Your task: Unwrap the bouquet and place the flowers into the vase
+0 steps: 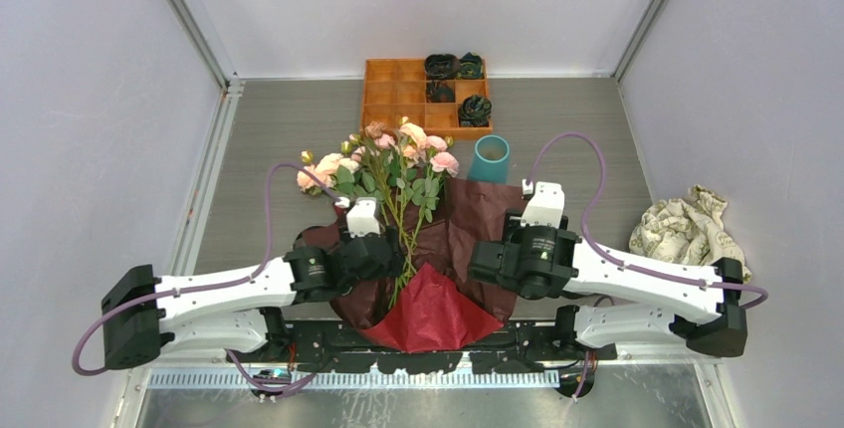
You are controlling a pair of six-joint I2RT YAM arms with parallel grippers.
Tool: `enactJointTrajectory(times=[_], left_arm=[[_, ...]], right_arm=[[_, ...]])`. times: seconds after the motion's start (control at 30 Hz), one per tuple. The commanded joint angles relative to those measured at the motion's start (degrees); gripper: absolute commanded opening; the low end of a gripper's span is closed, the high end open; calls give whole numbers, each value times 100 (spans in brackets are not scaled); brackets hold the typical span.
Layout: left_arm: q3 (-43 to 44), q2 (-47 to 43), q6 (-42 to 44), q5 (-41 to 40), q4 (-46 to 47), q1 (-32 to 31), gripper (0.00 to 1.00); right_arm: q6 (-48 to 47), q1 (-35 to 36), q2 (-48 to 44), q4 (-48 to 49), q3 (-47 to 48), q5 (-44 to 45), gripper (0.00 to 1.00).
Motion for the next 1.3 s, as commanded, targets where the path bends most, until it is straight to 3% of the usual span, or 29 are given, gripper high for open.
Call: enactJointTrajectory(times=[0.0,0.27,0.43,0.9,1.03,1.17,1.27], left_arm=[[431,444,657,699,692,2,70],[1137,841,1010,893,133,-1,73],[1277,1254,996,861,-393,3,75],[283,1920,900,2399,1535,-4,78],[151,2036,925,3023,1995,-20,65],[-3,2030,890,3578,2185,-83,31],[-58,1843,881,3614,2136,-210,14]], right_arm=[[-104,60,-26,-245,870,467,60],[-1413,276,-5,607,1647,598,62],[-2351,277,-280,1873,1323,-140,68],[-2060,273,-992,2277,538,-465,68],[-2044,277,-934,2237,553,-453,68],[-2059,272,-905,2265,552,-432,68],[-2062,277,-921,2263,553,-374,67]])
